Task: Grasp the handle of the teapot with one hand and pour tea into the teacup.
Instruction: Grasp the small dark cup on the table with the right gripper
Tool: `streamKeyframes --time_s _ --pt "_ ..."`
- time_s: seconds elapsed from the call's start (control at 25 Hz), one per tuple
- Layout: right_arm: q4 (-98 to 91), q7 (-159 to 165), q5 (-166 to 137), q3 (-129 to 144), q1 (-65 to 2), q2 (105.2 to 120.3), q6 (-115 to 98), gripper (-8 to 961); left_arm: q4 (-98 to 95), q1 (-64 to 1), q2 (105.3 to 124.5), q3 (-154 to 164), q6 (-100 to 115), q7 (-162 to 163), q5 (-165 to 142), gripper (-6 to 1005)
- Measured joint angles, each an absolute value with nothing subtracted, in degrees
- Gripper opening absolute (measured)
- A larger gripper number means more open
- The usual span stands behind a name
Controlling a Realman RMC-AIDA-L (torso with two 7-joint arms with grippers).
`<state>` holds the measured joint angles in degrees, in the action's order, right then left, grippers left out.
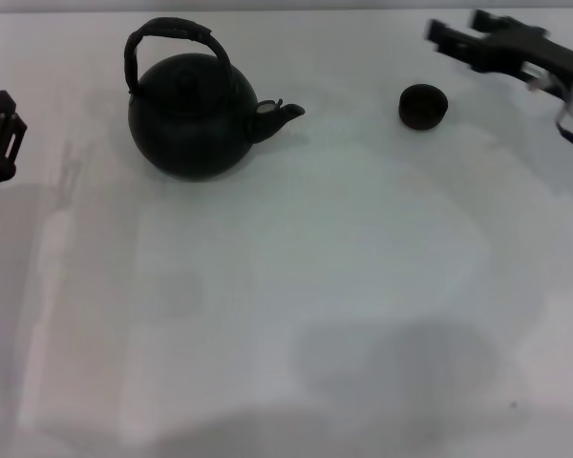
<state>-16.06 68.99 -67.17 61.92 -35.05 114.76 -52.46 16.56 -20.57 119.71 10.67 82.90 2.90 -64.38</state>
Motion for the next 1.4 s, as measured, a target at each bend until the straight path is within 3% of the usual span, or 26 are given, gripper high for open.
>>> streamKeyframes --time_s 0.24,0.28,0.44,0.8,1.4 --pt "-22.8 82.2 -75.0 71.3 -40.9 113.25 -49.8 809 16.3 -20.9 119.62 10.5 83.8 2.9 -64.2 831" --pt "-22.8 86.7 -80.1 72.6 -44.2 112.68 -49.4 808 16.4 -20.9 119.62 10.5 84.7 2.9 -64.2 831" --pt "-22.9 92.0 -87.9 73.3 -48.4 112.45 -47.7 804 16.3 -21.0 119.61 10.5 86.2 4.0 -64.2 831" --pt "-22.2 102.3 -105.6 73.4 -54.9 113.86 -40.1 795 15.3 -21.0 119.44 10.5 86.5 5.9 -64.2 830" --pt "-18.2 112.5 -118.8 73.5 -56.6 113.82 -39.8 780 14.5 -21.0 119.44 10.5 86.6 5.9 -64.2 831"
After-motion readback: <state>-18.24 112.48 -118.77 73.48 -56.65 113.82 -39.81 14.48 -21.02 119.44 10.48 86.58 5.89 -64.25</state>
